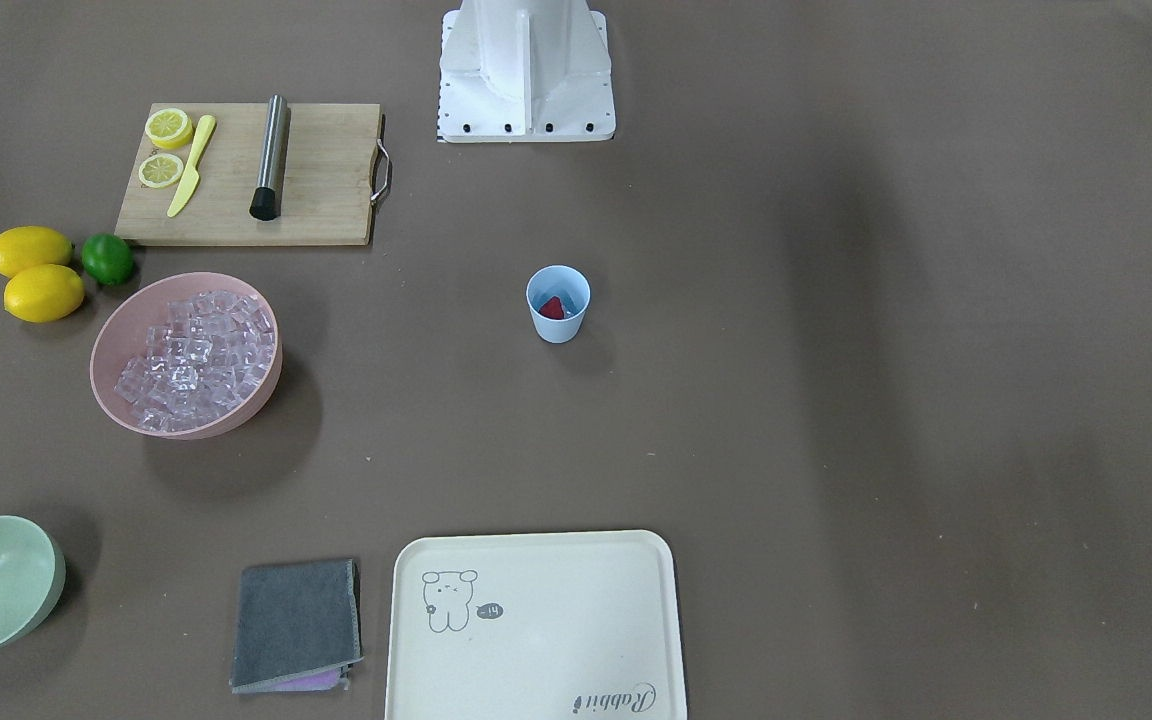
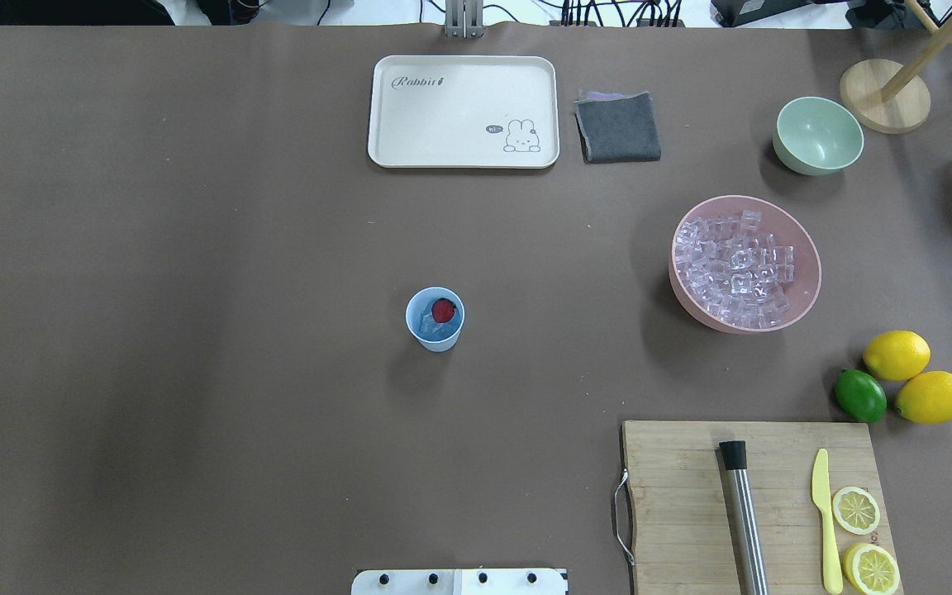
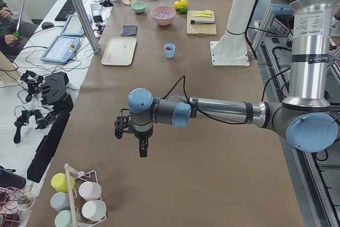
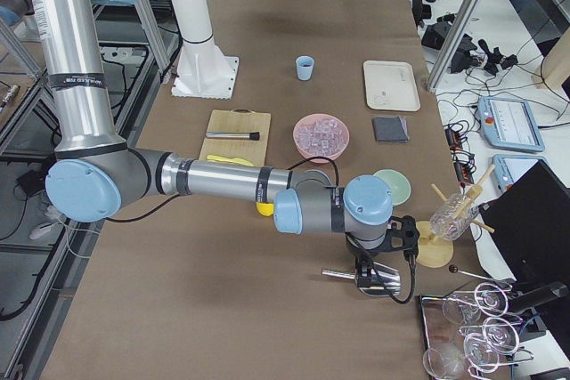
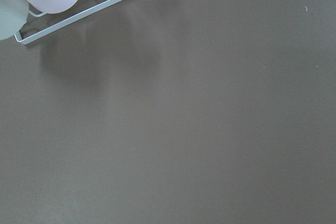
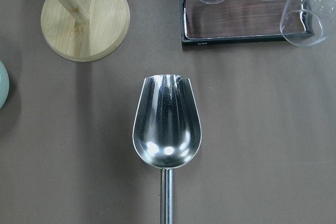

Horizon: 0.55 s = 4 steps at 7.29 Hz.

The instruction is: Put ice and strawberries in cup

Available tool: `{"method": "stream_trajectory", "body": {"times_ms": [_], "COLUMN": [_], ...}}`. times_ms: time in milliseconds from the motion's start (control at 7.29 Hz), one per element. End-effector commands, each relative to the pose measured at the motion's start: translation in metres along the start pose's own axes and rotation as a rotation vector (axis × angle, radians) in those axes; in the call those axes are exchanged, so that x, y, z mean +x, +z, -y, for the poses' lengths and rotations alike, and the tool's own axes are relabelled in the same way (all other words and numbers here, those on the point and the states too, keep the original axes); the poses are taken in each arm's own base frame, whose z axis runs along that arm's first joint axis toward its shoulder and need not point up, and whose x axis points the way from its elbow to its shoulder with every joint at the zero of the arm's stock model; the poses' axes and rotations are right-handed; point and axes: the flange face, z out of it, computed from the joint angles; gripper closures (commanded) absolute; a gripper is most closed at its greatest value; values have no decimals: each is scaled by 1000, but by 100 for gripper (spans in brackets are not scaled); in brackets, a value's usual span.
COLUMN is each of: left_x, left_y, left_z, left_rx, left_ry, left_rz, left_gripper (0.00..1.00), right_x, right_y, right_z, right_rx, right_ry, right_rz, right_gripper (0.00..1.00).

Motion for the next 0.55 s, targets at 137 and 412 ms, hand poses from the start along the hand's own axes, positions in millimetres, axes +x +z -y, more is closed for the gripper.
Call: {"method": "stream_trajectory", "body": {"times_ms": [137,412], "left_x": [-8,-7], "left_y": [3,3], "left_z": [-3,-2], "left_rx": [-6,-5], "left_ry": [2,6], "left_rz": [-4,-3], "left_gripper": [2,2], "right_x": [-12,-11], "right_y": [-11,-10], "right_z": [3,1], "right_rx": [24,24], "right_ry": [47,49], "right_rz": [2,2], "right_gripper": [1,1]}}
